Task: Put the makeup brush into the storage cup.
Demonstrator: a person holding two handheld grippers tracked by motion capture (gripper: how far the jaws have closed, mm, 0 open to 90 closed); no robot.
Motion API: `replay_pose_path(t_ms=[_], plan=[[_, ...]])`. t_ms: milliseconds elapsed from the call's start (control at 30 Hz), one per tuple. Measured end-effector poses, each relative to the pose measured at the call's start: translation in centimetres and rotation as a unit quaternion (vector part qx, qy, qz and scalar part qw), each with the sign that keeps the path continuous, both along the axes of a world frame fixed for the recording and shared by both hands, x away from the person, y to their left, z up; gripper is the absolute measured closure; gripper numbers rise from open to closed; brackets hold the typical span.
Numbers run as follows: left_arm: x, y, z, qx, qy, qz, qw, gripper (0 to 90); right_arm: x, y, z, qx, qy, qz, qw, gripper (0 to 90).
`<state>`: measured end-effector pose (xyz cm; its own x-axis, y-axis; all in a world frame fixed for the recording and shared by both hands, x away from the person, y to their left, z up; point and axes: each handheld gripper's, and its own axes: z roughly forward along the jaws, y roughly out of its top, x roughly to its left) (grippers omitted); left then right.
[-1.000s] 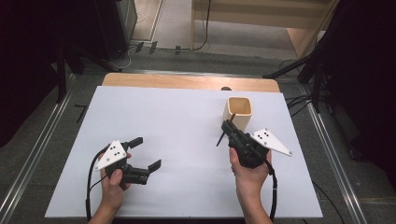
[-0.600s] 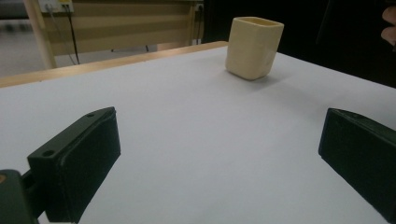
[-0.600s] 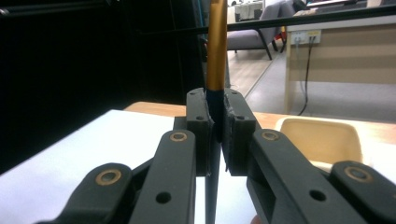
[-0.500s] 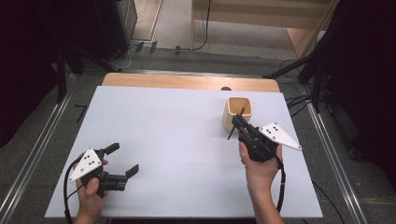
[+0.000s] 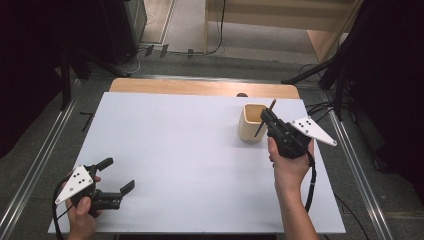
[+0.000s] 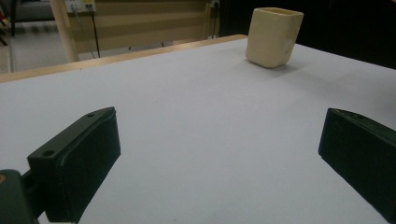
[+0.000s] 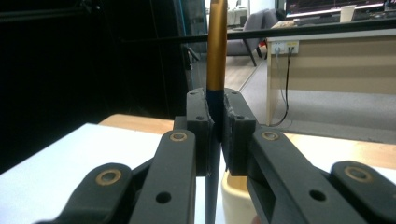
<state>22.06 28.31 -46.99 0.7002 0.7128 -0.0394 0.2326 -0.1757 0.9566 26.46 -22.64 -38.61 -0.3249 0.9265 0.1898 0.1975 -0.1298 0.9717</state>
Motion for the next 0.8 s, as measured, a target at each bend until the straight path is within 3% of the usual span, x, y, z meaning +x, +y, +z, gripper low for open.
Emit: replay_pose_path(t_ms=[100, 433, 800], plan=[[-0.1, 0.4, 0.0, 0.003, -0.001, 0.003, 1.0000, 0.0, 0.5, -0.4, 0.5, 0.007, -0.004, -0.005, 1.0000, 83.7], [-0.1, 0.7, -0.1, -0.002, -0.001, 0.011, 0.9999, 0.0, 2.6, -0.3, 1.3, -0.003, -0.022, -0.005, 0.9997, 83.7], [-0.1, 0.5, -0.2, -0.001, -0.001, 0.005, 1.0000, 0.0, 4.4, -0.6, 0.7, -0.015, -0.021, -0.021, 0.9995, 83.7]])
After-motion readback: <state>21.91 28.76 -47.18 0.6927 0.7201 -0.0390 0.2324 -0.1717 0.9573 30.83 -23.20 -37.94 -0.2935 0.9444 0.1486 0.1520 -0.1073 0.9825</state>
